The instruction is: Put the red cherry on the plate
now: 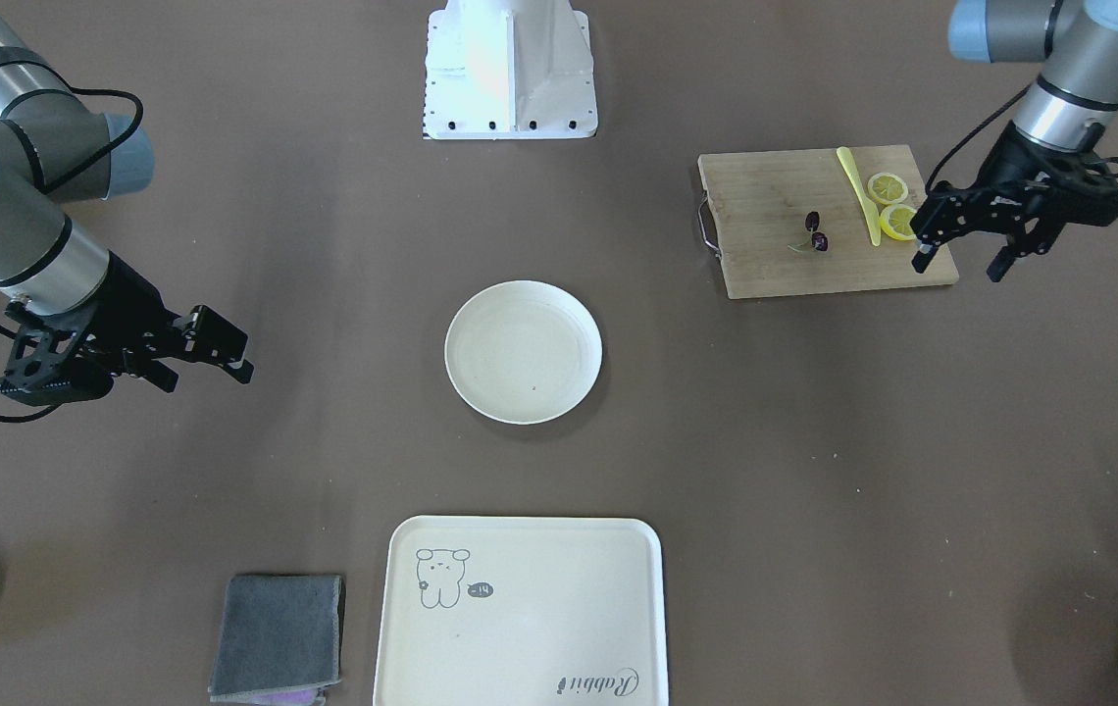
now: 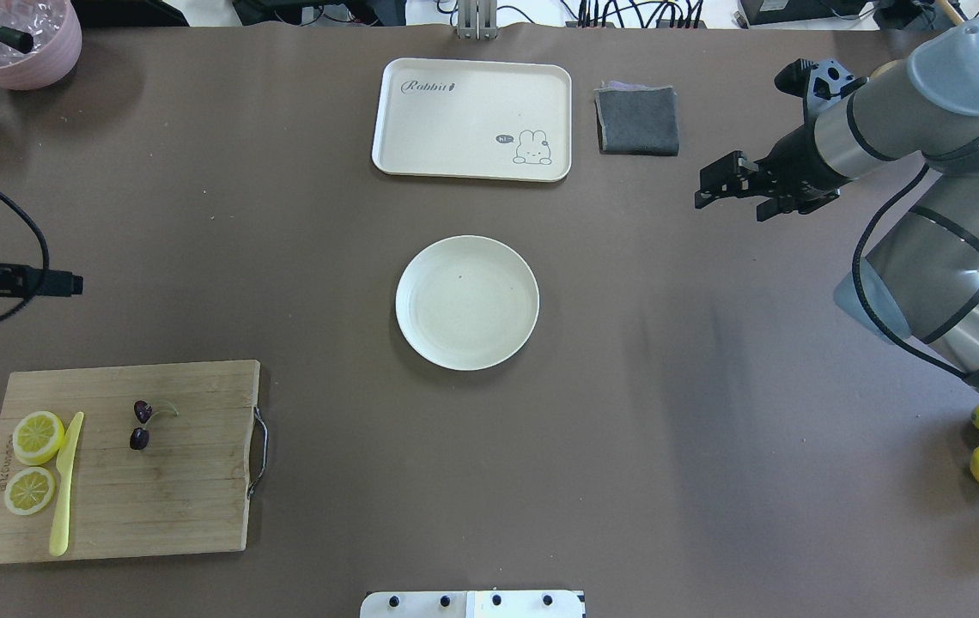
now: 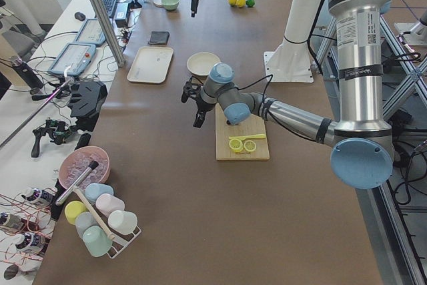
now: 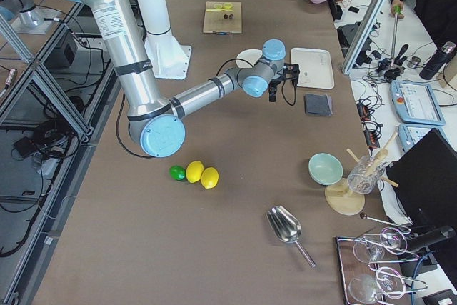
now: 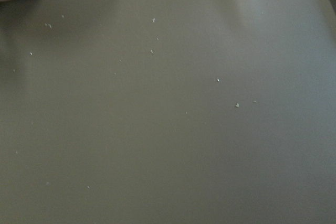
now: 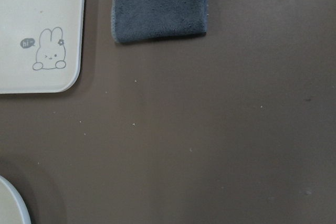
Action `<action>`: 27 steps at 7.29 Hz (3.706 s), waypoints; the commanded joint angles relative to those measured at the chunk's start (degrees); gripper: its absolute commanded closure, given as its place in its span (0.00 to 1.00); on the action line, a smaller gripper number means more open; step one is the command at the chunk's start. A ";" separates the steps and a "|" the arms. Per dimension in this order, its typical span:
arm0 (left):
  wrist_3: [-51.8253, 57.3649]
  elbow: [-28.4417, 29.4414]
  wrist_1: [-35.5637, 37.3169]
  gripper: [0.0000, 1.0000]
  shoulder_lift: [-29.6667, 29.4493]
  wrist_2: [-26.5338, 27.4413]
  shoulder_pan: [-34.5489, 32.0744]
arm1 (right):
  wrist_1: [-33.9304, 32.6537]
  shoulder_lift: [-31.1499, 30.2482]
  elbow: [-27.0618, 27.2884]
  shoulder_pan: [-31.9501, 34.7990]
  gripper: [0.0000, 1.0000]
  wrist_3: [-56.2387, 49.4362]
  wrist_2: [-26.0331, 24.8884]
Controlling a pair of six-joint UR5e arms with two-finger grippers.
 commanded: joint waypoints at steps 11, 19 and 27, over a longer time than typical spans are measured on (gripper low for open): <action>-19.35 0.75 0.17 0.63 1.73 19.54 25.13 | -0.01 0.00 0.23 1.06 0.00 -1.51 -0.70; -19.00 -3.56 0.26 1.00 -0.80 13.48 17.23 | -0.01 0.00 0.40 0.88 0.00 -1.51 -0.96; -19.53 24.71 17.08 1.00 -50.56 14.18 19.24 | 0.08 -0.18 -0.39 0.79 0.00 -1.60 -1.05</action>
